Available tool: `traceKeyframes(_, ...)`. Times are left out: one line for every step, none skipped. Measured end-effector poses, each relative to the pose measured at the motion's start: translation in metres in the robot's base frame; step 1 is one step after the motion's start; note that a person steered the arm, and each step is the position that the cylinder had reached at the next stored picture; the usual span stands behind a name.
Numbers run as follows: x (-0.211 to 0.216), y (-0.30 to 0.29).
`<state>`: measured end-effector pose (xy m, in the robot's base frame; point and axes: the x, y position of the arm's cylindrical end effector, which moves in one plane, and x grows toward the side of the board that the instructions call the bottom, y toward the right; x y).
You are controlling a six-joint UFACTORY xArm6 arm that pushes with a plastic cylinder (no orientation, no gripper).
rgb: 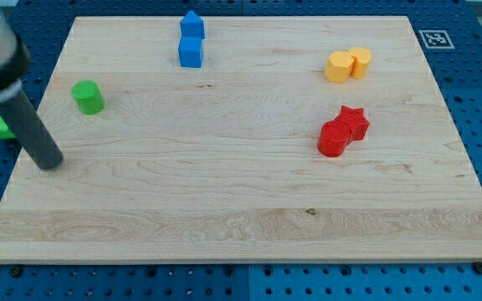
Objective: Place the arm towards the bottom of the board
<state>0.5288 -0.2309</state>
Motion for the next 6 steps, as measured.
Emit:
traceKeyframes(0.082,0.037)
traceKeyframes(0.090,0.041)
traceKeyframes(0.090,0.044)
traceKeyframes(0.089,0.046)
traceKeyframes(0.089,0.049)
traceKeyframes(0.089,0.050)
